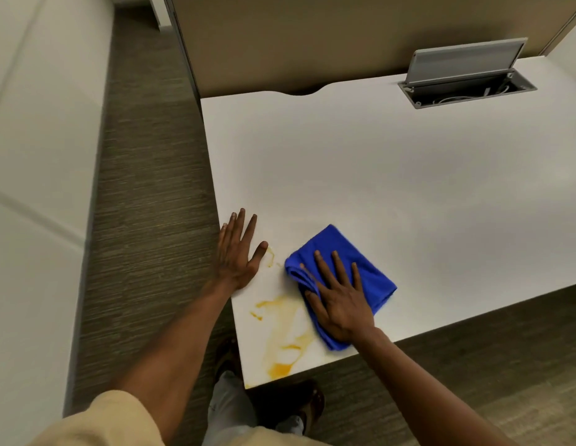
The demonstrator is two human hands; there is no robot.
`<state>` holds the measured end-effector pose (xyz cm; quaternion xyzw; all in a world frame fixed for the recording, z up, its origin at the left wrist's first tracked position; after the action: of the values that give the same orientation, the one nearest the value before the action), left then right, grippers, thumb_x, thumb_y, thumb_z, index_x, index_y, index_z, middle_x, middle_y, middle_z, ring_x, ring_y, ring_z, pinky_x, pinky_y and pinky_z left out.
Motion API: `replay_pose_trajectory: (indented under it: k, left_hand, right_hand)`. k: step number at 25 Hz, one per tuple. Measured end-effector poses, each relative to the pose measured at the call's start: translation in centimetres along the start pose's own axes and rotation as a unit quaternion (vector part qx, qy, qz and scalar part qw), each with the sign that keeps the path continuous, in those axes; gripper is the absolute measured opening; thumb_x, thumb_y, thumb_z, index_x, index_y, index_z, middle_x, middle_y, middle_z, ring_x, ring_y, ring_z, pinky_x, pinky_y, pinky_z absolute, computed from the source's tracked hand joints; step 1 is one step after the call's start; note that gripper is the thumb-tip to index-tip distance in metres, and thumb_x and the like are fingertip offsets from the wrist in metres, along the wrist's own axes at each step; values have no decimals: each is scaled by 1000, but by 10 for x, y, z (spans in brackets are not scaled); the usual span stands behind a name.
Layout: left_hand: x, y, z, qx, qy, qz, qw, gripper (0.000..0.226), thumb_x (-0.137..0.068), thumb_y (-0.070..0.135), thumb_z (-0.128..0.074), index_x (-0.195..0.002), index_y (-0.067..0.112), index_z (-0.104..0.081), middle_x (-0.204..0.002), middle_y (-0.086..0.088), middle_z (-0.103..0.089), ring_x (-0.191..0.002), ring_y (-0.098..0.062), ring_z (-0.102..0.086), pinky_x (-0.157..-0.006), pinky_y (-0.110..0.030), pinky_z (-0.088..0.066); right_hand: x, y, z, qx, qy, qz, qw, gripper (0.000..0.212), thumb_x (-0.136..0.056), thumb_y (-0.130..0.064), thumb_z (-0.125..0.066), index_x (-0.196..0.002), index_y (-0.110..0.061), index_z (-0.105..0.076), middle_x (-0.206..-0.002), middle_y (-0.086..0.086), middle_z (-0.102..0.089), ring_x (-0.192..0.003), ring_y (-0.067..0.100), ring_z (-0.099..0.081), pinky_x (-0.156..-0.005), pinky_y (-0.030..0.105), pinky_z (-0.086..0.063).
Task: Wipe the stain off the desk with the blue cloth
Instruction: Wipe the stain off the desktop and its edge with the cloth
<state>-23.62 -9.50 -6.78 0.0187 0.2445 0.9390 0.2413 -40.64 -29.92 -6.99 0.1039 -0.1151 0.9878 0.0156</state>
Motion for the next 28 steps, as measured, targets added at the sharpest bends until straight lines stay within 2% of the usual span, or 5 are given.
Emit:
replay_pose_trajectory:
  k: [5,12,20,24,28]
  left_hand:
    - [1,0,0,0,-10,-5,1000,76,-99,58,-25,-162,16,-21,-171,-9,-7,-159,-27,0,-128,-49,-5]
    - [-1,-3,-2,16,10,11,1000,76,-99,59,-25,-162,17,-23,-172,-10,-10,-160,-24,-4,-129,-46,-7]
    - [-2,3,3,7,-4,16,1000,68,-103,45,-39,-162,15,-23,-171,-12,-12,-159,-27,-6,-128,-46,-7]
    - [-1,4,6,29,11,25,999,61,-108,32,-45,-162,17,-23,-171,-10,-13,-159,-25,-6,-129,-42,-4]
    - [-1,2,4,37,10,31,999,60,-108,30,-46,-162,16,-23,-171,-10,-14,-159,-24,-7,-129,-43,-6]
  right_hand:
    - [37,33,-9,48,1,147,988,58,-110,-58,-18,-165,-45,-6,-176,-12,3,-163,23,7,-127,51,7]
    - [-54,13,15,-4,18,-57,998,60,-101,-66,2,-159,-49,11,-172,-16,16,-160,21,21,-128,55,14]
    - [6,11,-4,24,-18,178,984,57,-110,-59,-14,-164,-47,-2,-174,-20,4,-162,16,9,-128,48,11]
    - [-39,26,14,14,1,43,999,56,-106,-61,-3,-161,-51,8,-173,-20,9,-162,17,12,-130,51,7]
    - [-78,-8,15,0,21,-31,999,61,-108,-58,-11,-165,-40,2,-173,-14,9,-161,22,15,-129,55,11]
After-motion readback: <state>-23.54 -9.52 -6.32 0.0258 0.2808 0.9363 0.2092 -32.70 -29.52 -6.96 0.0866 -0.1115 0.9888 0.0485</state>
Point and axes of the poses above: each hand's wrist, its own x-axis away from the middle knuckle, its own z-axis out of the back of the hand, y = z × x, the point moved 4 cm from there along -x, towards the middle knuckle
